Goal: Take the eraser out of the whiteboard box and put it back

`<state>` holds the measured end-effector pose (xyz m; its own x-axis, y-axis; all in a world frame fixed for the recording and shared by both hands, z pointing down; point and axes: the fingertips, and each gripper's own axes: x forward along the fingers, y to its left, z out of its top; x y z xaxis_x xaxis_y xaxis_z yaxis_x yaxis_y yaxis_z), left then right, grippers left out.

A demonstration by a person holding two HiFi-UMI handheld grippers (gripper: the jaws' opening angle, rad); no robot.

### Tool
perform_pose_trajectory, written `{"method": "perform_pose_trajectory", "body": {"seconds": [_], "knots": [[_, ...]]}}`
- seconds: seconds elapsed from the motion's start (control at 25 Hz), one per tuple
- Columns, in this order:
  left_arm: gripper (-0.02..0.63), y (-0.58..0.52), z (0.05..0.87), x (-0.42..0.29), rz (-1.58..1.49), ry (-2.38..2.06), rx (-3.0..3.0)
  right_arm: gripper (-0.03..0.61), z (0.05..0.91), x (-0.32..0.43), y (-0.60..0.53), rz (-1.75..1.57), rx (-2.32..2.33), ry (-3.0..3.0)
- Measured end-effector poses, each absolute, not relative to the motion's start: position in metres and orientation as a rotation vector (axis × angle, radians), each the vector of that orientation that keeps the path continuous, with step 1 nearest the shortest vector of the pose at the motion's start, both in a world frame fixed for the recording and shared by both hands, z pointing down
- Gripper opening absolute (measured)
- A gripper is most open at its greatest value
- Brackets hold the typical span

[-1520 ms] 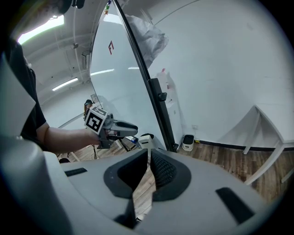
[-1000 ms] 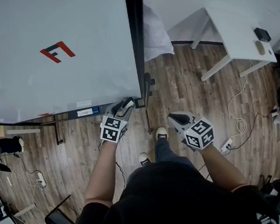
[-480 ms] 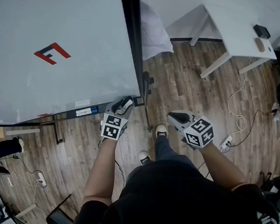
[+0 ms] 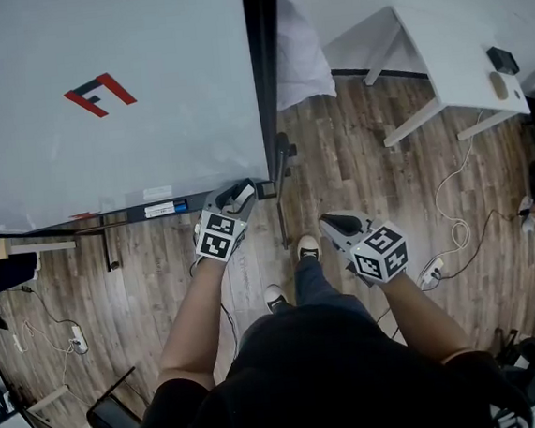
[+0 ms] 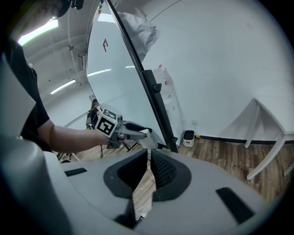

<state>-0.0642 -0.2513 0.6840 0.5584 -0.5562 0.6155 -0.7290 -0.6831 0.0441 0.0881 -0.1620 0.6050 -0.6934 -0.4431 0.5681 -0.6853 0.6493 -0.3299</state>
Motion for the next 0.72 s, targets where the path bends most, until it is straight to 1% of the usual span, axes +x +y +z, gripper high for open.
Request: {"method": "perform_pose_trajectory", "body": {"seconds": [0.28, 0.72], "knots": [[0.182, -0.254, 0.683, -0.06, 0.811, -1.056, 2.514, 0.017, 0.607, 0.08, -0.158, 0.747, 0.863, -2.432], [0.161, -0.252, 0.681, -0.058, 0.76, -1.072, 2.516, 0.017, 0.61, 0.081, -0.148, 0.755, 0.851, -2.429]]}}
